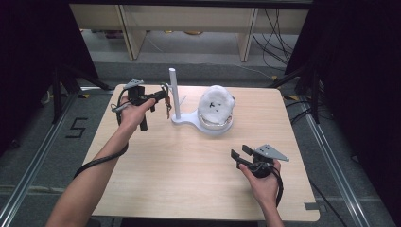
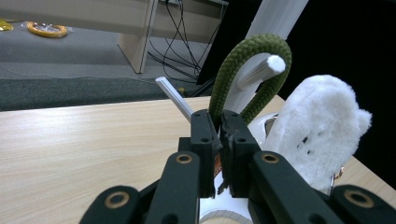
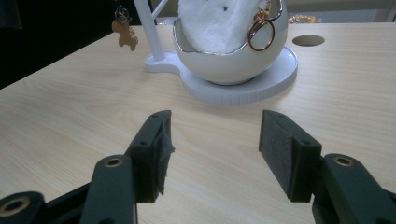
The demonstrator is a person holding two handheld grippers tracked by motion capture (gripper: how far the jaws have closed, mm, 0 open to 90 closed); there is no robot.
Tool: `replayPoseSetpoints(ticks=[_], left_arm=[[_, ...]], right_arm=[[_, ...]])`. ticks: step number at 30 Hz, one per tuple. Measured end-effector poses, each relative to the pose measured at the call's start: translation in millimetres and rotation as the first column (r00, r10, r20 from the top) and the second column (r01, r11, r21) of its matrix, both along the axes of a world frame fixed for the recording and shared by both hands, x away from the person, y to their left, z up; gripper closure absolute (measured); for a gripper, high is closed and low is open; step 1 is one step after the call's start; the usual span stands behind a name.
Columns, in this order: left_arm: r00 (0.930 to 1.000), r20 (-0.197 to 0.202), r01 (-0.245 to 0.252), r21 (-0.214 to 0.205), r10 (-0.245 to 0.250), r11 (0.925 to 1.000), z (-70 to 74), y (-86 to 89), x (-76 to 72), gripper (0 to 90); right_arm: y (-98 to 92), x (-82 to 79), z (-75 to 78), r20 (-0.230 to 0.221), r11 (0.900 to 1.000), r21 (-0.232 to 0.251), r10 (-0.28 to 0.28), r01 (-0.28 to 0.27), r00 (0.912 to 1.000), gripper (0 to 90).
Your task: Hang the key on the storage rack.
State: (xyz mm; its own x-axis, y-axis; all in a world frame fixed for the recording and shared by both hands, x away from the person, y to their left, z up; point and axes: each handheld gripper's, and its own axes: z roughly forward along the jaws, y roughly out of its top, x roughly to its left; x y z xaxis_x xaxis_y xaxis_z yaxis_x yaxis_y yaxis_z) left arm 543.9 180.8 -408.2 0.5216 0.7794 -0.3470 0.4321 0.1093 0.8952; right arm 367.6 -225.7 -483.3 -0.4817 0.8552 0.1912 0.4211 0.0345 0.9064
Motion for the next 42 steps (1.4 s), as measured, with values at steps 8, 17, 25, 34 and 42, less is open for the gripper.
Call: replayPoseSetpoints(ticks=[8,17,25,34,42], left_arm=[[1.0,-0.001,0.003,0.014,-0.003,0.9999,-3.5,-1.0,-0.1,83.6],[0.9999,0.012,-0.002,0.041,0.001,0.9992,-4.0,-0.9,-1.3,82.6],[0.9997,0.022,-0.008,0.064,0.007,0.9979,-3.7,2.1,-3.7,82.0],[0.9988,0.048,-0.013,0.127,0.007,0.9918,-3.8,9.9,-17.4,71.6],[0.9973,0.074,-0.01,0.186,-0.004,0.9825,-2.8,18.3,-36.4,60.7]], right_arm=[[-0.5,0.9,-1.9,0.004,1.0,0.006,0.0,0.0,1.0,44.9],[-0.6,0.5,-1.8,0.003,1.0,0.003,-0.003,0.003,1.0,44.9],[1.5,-1.2,-1.1,-0.017,0.9998,0.019,-0.011,0.012,0.9998,44.9],[0.9,-1.2,-1.4,-0.013,0.9997,0.018,-0.016,0.017,0.9998,44.9],[1.3,-1.5,-1.3,-0.024,0.9994,0.027,-0.02,0.02,0.9995,44.7]])
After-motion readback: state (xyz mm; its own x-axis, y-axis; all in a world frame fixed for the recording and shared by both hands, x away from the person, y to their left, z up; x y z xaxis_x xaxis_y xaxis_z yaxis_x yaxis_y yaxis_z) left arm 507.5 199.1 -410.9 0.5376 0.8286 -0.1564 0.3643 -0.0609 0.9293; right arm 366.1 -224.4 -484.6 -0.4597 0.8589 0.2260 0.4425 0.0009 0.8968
